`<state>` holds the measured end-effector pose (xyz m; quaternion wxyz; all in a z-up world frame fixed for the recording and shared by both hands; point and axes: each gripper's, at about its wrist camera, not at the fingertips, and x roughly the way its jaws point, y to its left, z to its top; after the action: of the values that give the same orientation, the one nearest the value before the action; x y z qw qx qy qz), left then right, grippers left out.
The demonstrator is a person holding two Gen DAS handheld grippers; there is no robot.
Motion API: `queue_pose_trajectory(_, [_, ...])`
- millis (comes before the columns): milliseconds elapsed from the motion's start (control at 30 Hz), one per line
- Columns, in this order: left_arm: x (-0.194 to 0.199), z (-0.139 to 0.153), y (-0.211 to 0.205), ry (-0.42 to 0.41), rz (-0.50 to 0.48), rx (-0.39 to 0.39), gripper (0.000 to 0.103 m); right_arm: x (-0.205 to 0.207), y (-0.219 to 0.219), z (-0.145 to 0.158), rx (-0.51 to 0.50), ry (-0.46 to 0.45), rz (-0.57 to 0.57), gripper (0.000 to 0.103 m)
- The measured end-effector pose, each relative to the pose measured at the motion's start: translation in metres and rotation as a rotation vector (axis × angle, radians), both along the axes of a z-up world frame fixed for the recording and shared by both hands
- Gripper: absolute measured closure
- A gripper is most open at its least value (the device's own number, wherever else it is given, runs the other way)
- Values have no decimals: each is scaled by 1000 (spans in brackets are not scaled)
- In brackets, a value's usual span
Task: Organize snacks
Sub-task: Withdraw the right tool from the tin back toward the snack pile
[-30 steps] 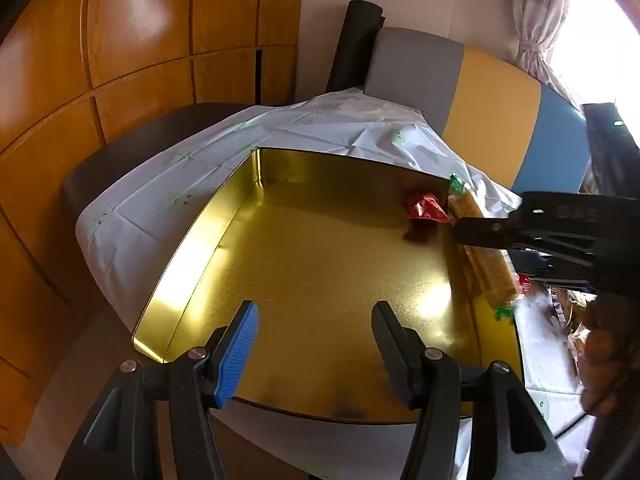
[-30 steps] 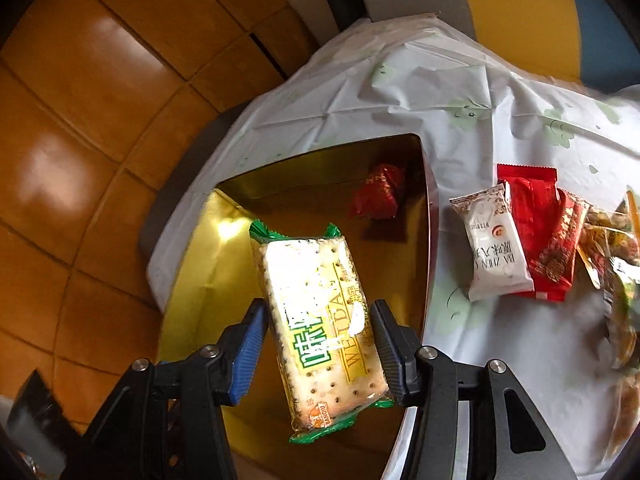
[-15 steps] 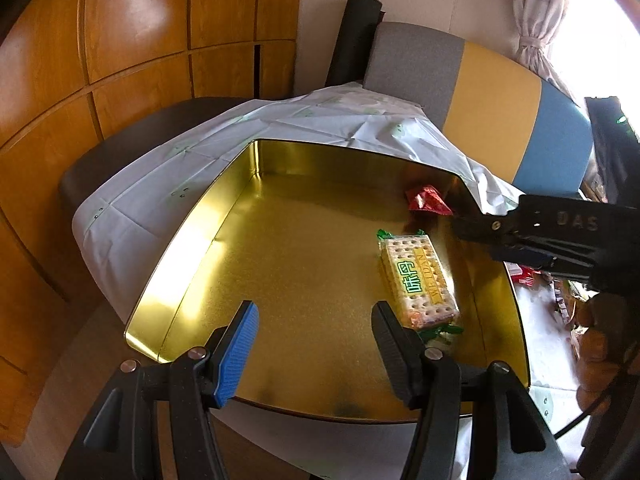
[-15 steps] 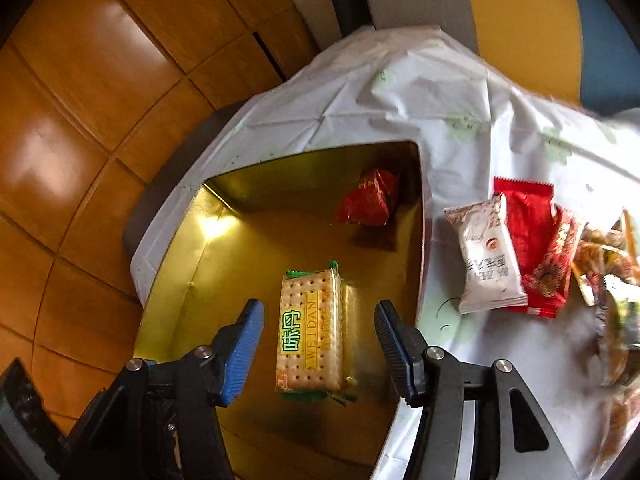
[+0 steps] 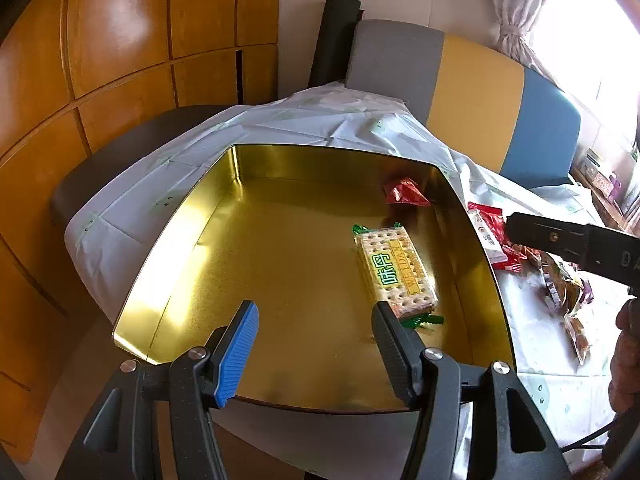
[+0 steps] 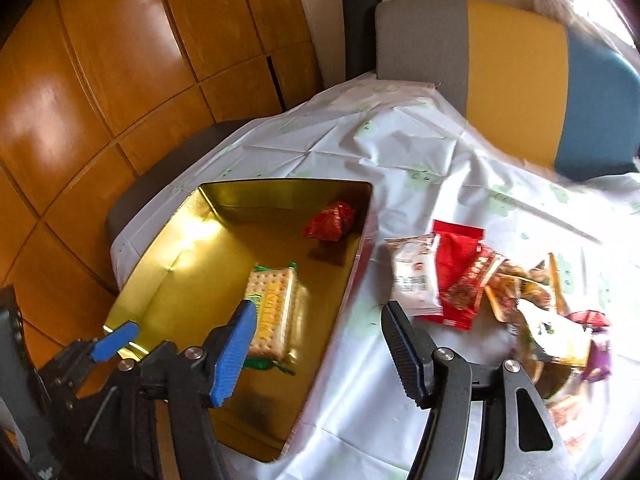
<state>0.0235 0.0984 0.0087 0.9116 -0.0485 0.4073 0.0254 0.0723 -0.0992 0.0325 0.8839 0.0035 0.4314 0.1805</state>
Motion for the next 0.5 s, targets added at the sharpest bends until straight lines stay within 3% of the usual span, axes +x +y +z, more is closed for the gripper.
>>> queue_pose_trajectory(500, [-3,1,-14,2,-35,13,43,-16,-34,7,-58,-36,-43,36])
